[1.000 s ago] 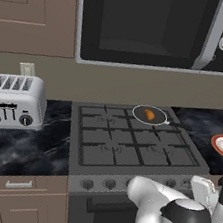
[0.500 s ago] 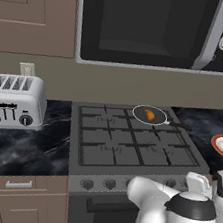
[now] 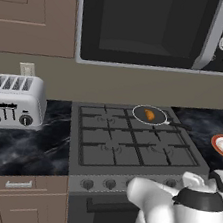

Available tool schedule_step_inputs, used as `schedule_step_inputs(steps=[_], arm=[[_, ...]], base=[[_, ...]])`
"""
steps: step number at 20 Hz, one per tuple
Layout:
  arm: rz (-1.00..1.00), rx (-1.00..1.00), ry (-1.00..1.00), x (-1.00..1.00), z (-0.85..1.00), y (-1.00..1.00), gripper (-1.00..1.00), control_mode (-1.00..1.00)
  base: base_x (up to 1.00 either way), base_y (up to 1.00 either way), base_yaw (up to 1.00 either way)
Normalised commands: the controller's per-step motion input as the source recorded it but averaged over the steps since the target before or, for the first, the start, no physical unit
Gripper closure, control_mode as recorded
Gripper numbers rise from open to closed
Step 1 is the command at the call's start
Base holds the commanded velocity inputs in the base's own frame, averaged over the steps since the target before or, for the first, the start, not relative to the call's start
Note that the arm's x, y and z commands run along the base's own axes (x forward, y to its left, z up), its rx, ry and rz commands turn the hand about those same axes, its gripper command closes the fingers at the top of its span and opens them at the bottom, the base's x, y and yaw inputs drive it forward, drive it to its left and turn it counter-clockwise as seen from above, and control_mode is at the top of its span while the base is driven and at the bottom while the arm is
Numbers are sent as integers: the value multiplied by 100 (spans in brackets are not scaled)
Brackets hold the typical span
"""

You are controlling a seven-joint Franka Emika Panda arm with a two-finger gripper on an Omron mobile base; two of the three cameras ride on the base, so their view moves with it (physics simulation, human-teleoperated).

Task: Pick the croissant and place it on the pan. Then turn on the stove to warm the croissant.

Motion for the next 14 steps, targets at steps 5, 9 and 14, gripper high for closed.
schedule_step_inputs(steps=[5,9,14], arm=[[0,0,-5,12,-10,0,-100,-100],[0,0,-4,14,-12,0,-100,-100],[0,0,-4,15,-12,0,-100,-100]], base=[[0,0,0],[0,0,0],[0,0,0]])
